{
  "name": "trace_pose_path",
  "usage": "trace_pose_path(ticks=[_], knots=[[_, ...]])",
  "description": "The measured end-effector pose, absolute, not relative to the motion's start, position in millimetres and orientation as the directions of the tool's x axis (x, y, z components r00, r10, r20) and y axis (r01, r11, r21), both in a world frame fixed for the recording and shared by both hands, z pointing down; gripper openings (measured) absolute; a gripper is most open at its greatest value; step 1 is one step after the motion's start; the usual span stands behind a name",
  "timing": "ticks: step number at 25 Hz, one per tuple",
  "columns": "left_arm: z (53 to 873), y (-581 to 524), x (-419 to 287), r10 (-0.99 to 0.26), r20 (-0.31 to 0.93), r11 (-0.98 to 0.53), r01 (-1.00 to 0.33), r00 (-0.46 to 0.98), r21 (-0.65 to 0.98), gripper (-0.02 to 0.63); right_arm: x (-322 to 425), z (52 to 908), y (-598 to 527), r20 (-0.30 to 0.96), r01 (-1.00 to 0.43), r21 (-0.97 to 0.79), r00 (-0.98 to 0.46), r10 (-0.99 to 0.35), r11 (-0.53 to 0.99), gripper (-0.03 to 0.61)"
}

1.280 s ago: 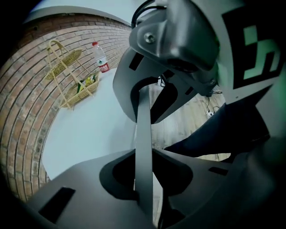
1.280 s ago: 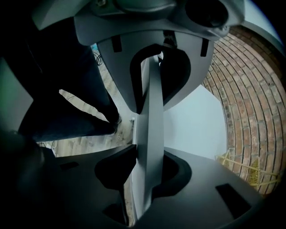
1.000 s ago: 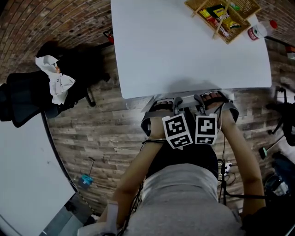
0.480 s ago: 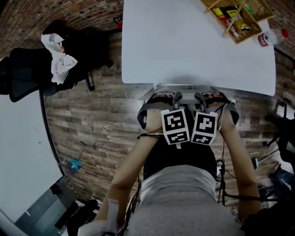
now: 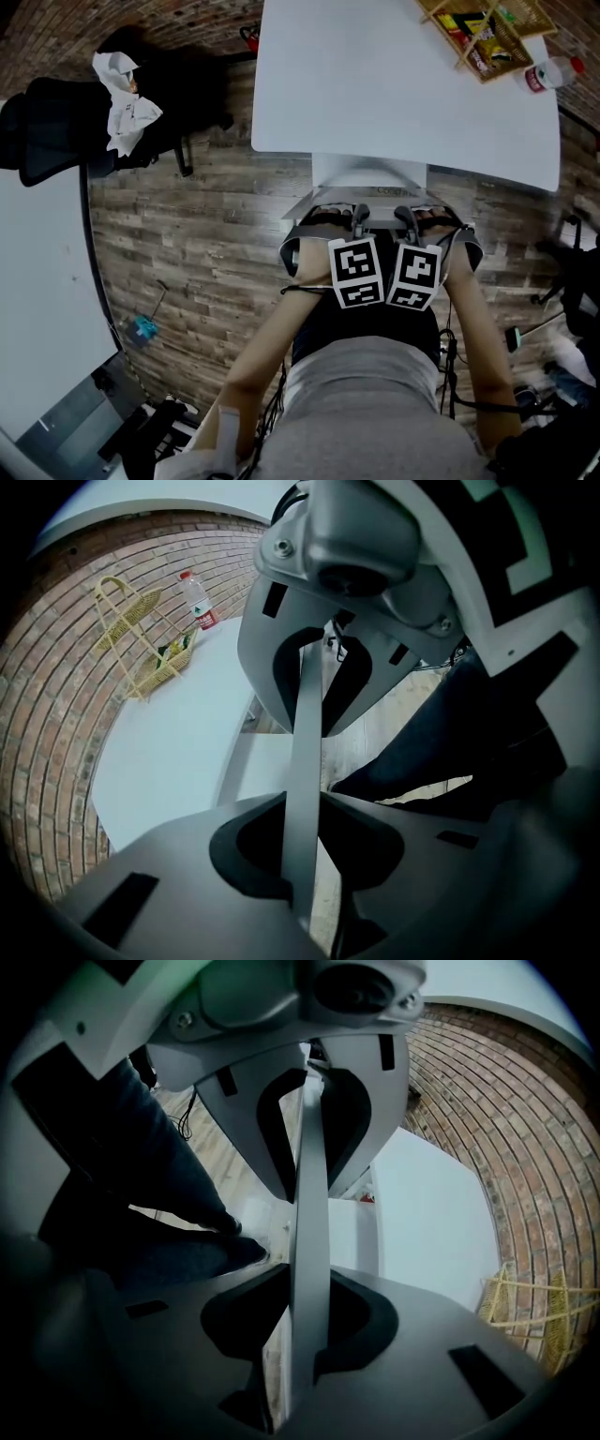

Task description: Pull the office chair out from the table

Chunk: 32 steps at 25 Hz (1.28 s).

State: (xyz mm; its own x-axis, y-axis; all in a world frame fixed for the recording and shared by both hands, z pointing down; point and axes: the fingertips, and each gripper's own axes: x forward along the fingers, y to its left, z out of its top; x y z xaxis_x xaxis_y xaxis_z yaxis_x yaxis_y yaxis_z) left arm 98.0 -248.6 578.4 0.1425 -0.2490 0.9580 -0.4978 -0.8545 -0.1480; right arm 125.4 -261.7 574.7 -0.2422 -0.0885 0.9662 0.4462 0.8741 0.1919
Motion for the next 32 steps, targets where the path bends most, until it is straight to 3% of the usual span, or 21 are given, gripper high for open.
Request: trace_pose_path(ticks=[32], knots=[[580.9, -27.7, 165.5, -0.227, 0.957, -0.882, -0.455, 0.179, -0.124, 0.086, 201.0, 582.0, -42.1, 0.970, 0.363, 0.168, -0.228, -0.087, 0.916, 0.086]])
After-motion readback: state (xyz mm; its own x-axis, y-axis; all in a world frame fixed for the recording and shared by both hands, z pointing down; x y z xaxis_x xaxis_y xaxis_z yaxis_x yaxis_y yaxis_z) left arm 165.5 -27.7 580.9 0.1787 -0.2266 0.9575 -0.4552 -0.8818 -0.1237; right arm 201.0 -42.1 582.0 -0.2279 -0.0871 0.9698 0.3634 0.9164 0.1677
